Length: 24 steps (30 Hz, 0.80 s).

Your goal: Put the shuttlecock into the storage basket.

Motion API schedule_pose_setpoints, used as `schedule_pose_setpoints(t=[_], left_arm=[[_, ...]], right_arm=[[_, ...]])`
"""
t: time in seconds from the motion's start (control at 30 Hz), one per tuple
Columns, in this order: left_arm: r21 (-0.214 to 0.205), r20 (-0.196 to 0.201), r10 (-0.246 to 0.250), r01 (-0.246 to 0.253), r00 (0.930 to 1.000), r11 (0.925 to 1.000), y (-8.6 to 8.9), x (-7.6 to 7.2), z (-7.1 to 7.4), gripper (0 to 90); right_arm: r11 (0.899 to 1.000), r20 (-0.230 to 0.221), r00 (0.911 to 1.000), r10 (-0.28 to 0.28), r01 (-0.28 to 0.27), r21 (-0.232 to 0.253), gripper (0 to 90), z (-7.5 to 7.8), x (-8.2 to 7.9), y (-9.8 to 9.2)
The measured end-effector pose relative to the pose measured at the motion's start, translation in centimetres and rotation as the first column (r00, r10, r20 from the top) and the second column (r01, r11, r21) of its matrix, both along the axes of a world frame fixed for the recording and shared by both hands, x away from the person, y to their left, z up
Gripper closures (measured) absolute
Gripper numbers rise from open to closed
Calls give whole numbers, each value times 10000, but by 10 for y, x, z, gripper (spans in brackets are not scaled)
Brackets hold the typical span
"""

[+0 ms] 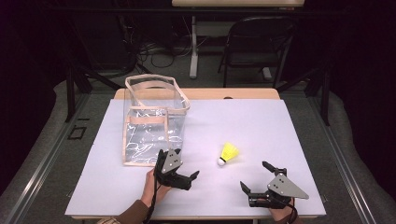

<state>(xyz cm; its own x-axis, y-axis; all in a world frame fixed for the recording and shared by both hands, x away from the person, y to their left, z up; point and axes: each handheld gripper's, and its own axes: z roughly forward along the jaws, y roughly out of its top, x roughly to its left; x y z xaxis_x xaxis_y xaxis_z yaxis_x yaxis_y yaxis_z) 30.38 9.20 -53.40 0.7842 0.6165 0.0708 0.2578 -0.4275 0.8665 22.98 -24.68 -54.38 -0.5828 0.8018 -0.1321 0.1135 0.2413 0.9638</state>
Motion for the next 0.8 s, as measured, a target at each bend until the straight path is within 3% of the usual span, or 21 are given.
schedule_pose_setpoints(t=[0.8], left_arm=[[-2,-440,-55,55,9990,10000,-42,14,-6,0]], right_arm=[[10000,-66,10000,-13,13,-7,0,-1,1,0]])
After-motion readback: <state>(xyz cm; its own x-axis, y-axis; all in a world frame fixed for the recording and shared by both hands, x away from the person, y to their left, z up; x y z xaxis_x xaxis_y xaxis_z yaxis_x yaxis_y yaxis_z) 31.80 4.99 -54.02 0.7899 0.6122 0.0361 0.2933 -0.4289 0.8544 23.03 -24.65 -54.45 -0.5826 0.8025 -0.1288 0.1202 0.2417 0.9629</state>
